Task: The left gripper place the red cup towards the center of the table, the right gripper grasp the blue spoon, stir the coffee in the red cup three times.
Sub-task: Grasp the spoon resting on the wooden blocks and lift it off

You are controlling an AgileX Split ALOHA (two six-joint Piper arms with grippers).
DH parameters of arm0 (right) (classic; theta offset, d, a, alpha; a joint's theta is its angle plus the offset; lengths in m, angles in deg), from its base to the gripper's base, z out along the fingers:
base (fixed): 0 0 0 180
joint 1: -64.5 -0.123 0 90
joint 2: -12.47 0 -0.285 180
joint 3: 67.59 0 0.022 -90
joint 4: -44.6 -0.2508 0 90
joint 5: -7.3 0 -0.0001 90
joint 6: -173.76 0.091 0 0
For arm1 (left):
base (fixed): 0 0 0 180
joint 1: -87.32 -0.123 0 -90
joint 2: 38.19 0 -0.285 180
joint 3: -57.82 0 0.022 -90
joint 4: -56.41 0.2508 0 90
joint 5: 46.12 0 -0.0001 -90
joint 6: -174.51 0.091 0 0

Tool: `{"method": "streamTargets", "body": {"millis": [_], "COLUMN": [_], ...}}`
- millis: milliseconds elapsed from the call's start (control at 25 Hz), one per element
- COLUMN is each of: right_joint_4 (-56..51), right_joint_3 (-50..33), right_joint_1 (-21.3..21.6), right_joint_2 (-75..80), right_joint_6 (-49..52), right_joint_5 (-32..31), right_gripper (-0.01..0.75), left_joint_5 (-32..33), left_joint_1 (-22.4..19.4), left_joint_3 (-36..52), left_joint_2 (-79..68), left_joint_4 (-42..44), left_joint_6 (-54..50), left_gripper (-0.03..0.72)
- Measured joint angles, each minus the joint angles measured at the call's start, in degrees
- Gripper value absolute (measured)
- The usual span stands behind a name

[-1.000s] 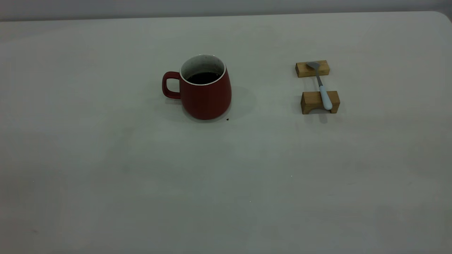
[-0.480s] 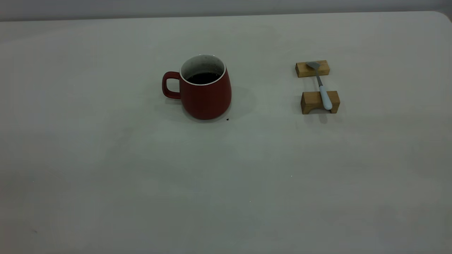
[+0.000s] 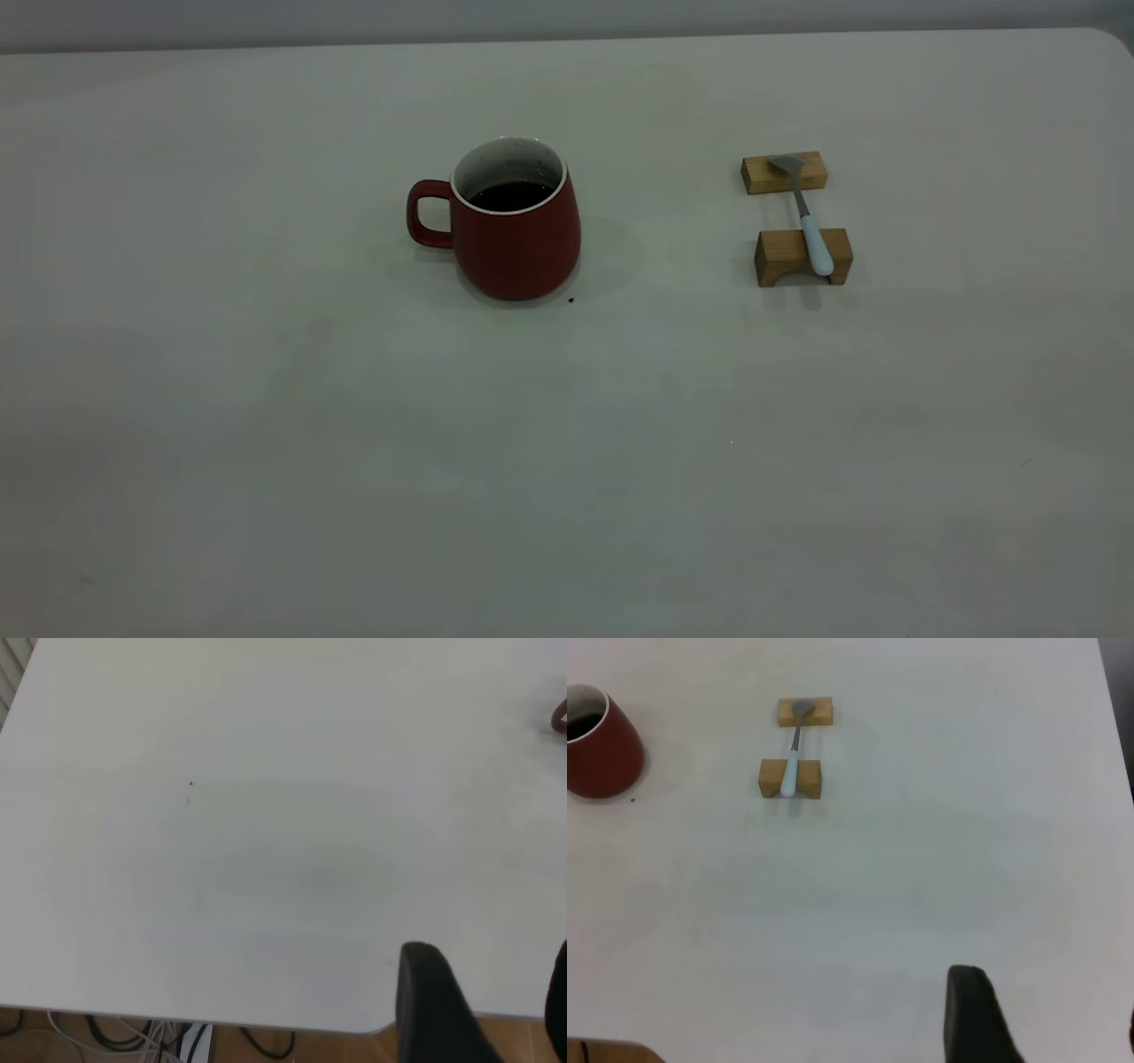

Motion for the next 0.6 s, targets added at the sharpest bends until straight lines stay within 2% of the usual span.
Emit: {"method": "streamTargets", "body": {"millis": [160, 280, 480, 600], "right_joint_4": [0.11, 0.44, 1.63, 1.62], "right_joint_3": [0.71, 4.21, 11.64, 15.01], "right_joint_1": [0.00, 0.00, 0.00, 0.00], "right_joint_2": [0.62, 5.81, 24.86, 37.89], "right_joint_6": [-0.09, -0.89, -1.30, -1.57], "right_joint_5": [0.45, 3.02, 7.54, 9.83], "right_gripper": [0.462, 0.511, 0.635, 0.658], "left_joint_5": [0.00, 0.00, 0.00, 0.00], "left_joint_1": [0.00, 0.00, 0.00, 0.00], "left_joint_3": [0.00, 0.00, 0.00, 0.00], "left_joint_2": [0.00, 0.00, 0.00, 0.00], "left_joint_4": [0.00, 0.00, 0.00, 0.00], "left_joint_6": [0.04, 0.04, 0.04, 0.04], "left_gripper": [0.382, 0.382, 0.382, 0.382]}}
